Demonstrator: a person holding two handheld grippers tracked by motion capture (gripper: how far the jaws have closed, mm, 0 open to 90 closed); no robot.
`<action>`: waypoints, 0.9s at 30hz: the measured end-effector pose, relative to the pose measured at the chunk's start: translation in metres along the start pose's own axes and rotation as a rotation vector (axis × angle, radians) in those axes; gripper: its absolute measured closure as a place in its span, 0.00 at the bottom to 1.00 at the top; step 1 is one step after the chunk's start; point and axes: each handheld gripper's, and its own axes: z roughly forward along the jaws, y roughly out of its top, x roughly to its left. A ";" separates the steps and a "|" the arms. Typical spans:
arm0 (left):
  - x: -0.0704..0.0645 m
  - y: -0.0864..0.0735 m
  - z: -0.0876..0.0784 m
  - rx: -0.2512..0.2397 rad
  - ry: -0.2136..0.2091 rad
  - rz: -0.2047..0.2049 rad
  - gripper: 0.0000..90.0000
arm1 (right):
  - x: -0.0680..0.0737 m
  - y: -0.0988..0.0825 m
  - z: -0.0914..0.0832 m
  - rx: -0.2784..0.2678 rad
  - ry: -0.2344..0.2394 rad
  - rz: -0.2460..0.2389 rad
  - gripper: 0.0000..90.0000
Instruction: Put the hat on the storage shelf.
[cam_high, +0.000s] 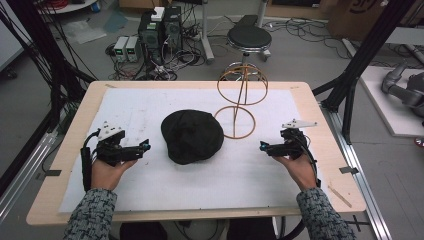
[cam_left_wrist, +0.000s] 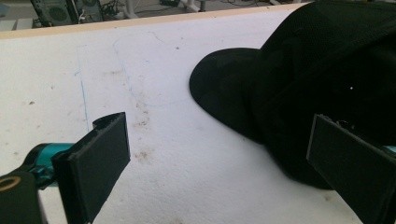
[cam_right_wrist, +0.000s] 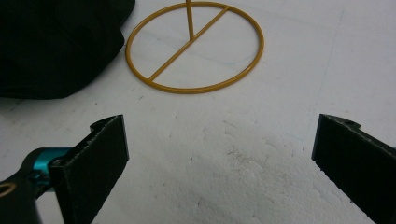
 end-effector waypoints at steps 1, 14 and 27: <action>0.000 0.000 0.000 -0.001 0.001 0.002 0.07 | 0.000 0.000 0.000 -0.003 -0.001 -0.002 0.04; -0.001 0.001 0.000 -0.011 -0.008 0.003 0.07 | 0.001 0.002 0.001 0.005 0.000 -0.006 0.04; -0.004 0.001 -0.001 -0.020 -0.005 0.003 0.07 | 0.003 0.003 0.000 0.006 -0.001 -0.005 0.04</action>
